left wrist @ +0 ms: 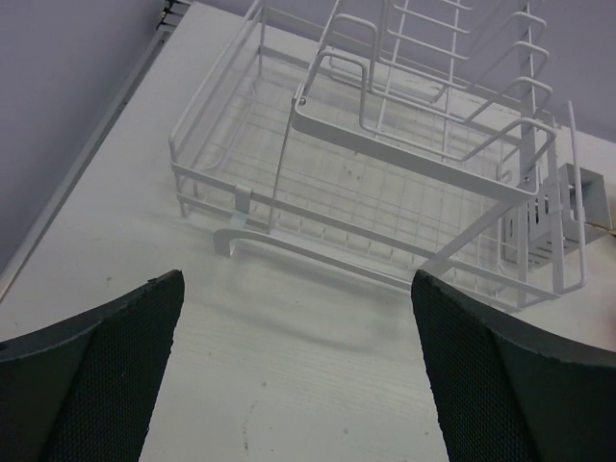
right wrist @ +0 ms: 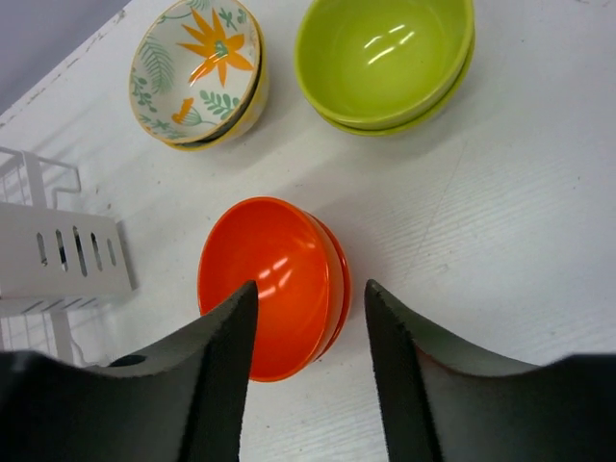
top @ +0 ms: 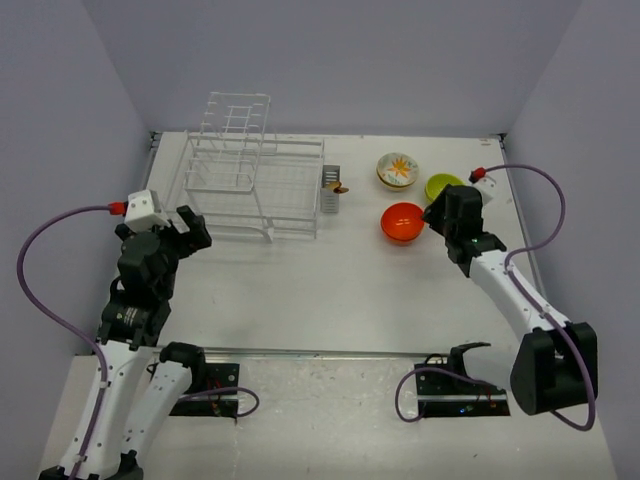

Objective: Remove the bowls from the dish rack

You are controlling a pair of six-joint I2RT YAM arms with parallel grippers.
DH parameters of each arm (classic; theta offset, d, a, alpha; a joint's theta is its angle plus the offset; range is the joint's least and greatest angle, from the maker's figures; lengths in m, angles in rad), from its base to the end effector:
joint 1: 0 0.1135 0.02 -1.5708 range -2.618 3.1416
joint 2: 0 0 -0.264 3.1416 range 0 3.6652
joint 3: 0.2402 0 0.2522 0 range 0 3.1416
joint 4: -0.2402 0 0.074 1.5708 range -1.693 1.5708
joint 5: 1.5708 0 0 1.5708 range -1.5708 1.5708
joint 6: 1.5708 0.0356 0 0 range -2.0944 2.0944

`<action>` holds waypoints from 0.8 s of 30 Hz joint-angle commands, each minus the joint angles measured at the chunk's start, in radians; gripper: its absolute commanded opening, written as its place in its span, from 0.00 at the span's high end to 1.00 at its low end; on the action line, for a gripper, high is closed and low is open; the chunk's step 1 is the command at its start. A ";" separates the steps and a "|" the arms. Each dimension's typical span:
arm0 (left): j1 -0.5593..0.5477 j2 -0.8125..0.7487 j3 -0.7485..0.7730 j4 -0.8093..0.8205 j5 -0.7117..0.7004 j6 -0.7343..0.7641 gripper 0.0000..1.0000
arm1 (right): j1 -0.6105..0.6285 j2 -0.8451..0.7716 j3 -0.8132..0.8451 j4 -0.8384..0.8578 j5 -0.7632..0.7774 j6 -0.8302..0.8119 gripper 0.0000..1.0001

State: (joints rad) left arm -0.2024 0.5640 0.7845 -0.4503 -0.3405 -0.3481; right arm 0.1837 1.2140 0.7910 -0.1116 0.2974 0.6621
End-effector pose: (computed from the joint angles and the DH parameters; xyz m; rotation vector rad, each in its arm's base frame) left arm 0.1273 -0.0140 0.3422 -0.3698 1.7494 -0.0888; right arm 0.2661 0.0388 0.2600 0.6649 1.9771 0.2023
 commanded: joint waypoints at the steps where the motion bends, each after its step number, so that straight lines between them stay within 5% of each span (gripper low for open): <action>1: 0.043 0.017 -0.005 0.055 0.110 0.000 0.00 | -0.006 -0.066 0.039 -0.110 -0.004 -0.030 0.54; 3: 0.044 0.022 -0.008 0.059 0.095 0.015 0.00 | -0.004 -0.120 0.048 -0.149 -0.024 -0.039 0.73; 5: 0.044 0.027 -0.004 0.047 0.040 0.029 0.00 | -0.004 -0.216 0.068 -0.253 -0.090 -0.074 0.70; 6: 0.044 0.028 0.002 0.030 0.012 0.029 0.00 | -0.004 -0.249 0.108 -0.345 -0.121 -0.116 0.47; 9: 0.043 0.033 0.001 0.010 0.020 0.047 0.00 | 0.008 -0.388 0.189 -0.524 -0.110 -0.177 0.01; 13: 0.043 0.053 -0.016 -0.013 0.008 0.037 0.00 | 0.010 -0.557 0.290 -0.689 -0.038 -0.211 0.01; 19: 0.043 0.017 -0.036 -0.025 0.018 0.029 0.00 | 0.013 -0.807 0.251 -0.685 -0.041 -0.338 0.01; 24: 0.040 -0.059 -0.080 -0.016 0.008 0.018 0.00 | 0.020 -0.927 0.136 -0.600 -0.227 -0.456 0.01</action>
State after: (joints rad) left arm -0.1658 0.5411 0.7189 -0.4805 -0.3187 -0.3302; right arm 0.1955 0.3027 0.9886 -0.7147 0.1879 0.3187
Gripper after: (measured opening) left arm 0.997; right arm 0.987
